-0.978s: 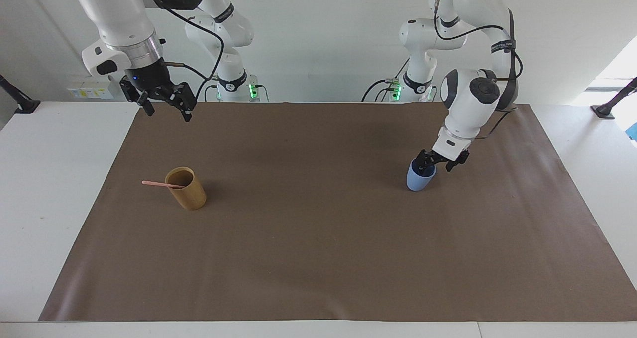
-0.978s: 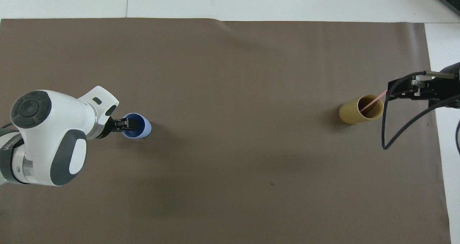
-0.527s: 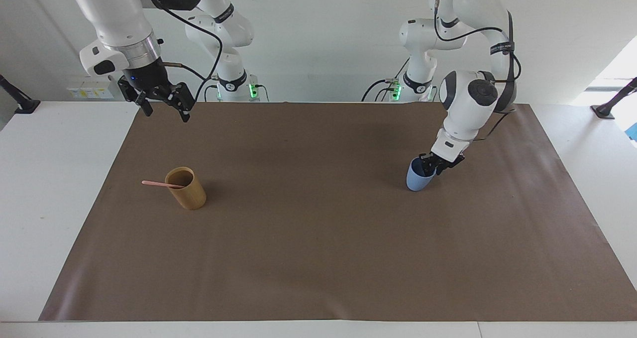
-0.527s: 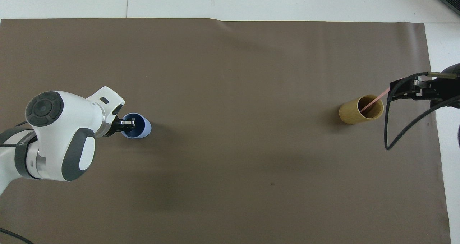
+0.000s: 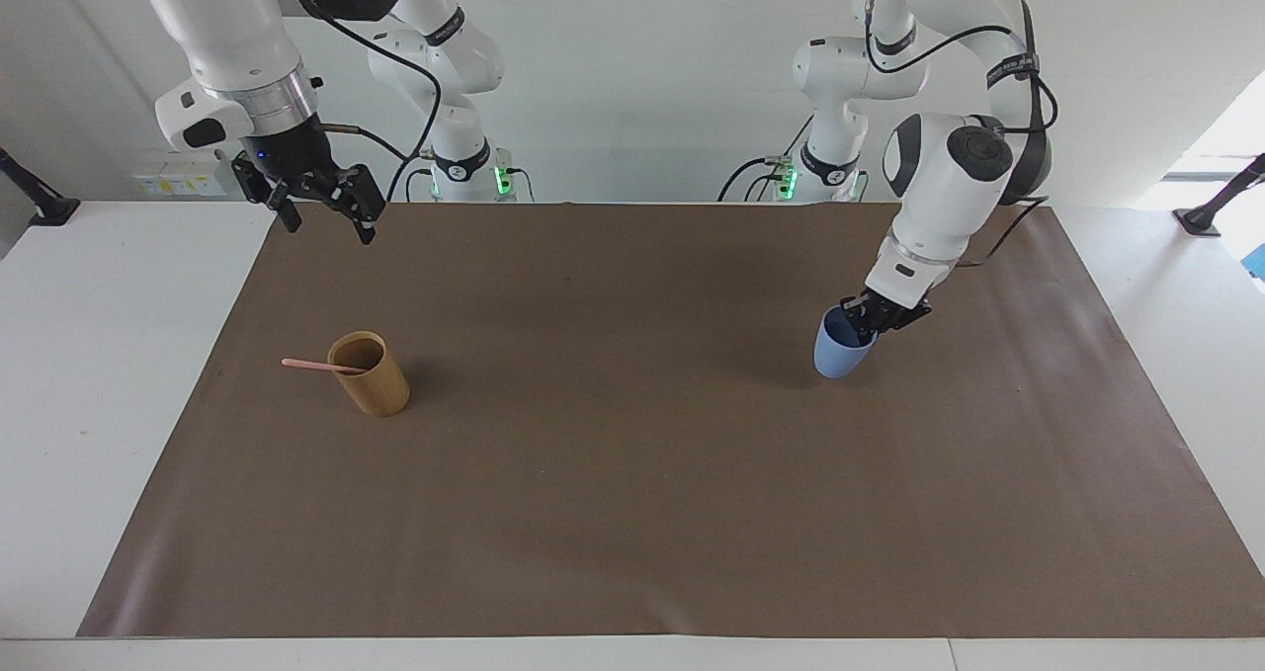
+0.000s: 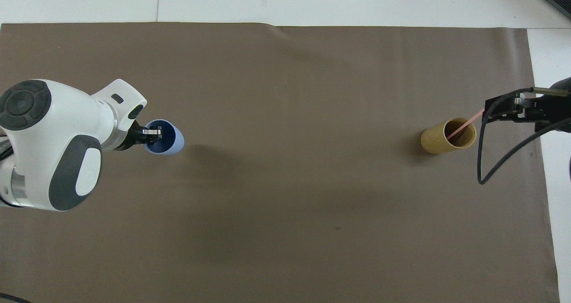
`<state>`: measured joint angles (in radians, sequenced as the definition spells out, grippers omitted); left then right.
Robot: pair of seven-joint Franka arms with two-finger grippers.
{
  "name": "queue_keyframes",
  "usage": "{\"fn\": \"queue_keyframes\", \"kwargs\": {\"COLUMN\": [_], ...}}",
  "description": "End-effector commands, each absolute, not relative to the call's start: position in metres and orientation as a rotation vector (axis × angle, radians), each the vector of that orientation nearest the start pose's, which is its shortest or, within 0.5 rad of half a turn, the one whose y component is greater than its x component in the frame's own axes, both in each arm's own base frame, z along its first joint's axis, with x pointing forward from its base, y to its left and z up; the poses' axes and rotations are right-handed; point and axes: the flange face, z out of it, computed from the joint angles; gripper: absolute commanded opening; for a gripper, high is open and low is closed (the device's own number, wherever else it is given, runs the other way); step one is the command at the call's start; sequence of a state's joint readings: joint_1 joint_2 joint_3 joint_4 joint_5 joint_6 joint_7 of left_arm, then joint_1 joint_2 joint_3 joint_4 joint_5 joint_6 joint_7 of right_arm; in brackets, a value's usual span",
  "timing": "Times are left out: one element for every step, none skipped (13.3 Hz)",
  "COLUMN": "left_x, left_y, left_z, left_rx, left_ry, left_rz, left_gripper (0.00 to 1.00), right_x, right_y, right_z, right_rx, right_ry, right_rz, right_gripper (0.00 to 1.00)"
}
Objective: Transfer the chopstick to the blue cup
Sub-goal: 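Close the left gripper on the blue cup's rim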
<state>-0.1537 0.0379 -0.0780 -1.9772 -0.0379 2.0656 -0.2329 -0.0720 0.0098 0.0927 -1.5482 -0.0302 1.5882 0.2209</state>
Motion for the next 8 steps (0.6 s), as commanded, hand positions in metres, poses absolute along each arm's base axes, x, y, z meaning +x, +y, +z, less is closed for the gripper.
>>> {"fn": "queue_keyframes", "kwargs": {"left_x": [0.559, 0.556, 0.550, 0.541, 0.531, 0.518, 0.510, 0.502], "left_y": [-0.169, -0.193, -0.218, -0.243, -0.268, -0.297, -0.331, -0.360], "left_z": [0.515, 0.517, 0.520, 0.522, 0.523, 0.520, 0.500, 0.479], "left_rx": [-3.168, -3.148, -3.149, -3.162, -3.172, -3.179, -3.178, -3.176], "left_ry": [0.060, 0.085, 0.048, 0.016, 0.022, 0.029, 0.027, -0.002], "left_rz": [-0.046, -0.050, -0.080, -0.091, -0.105, -0.113, -0.104, -0.092], "left_gripper": [0.00, 0.00, 0.00, 0.00, 0.00, 0.00, 0.00, 0.00], "right_x": [0.560, 0.560, 0.561, 0.563, 0.564, 0.564, 0.564, 0.564], "right_y": [-0.002, -0.002, -0.002, -0.003, -0.003, -0.004, -0.005, -0.006], "right_z": [0.627, 0.627, 0.628, 0.629, 0.630, 0.629, 0.630, 0.630], "right_rx": [-3.144, -3.144, -3.144, -3.143, -3.145, -3.146, -3.146, -3.146], "right_ry": [0.297, 0.297, 0.297, 0.287, 0.258, 0.243, 0.245, 0.245], "right_rz": [-0.061, -0.063, -0.071, -0.097, -0.109, -0.109, -0.111, -0.111], "right_gripper": [1.00, 1.00, 1.00, 1.00, 1.00, 1.00, 1.00, 1.00]}}
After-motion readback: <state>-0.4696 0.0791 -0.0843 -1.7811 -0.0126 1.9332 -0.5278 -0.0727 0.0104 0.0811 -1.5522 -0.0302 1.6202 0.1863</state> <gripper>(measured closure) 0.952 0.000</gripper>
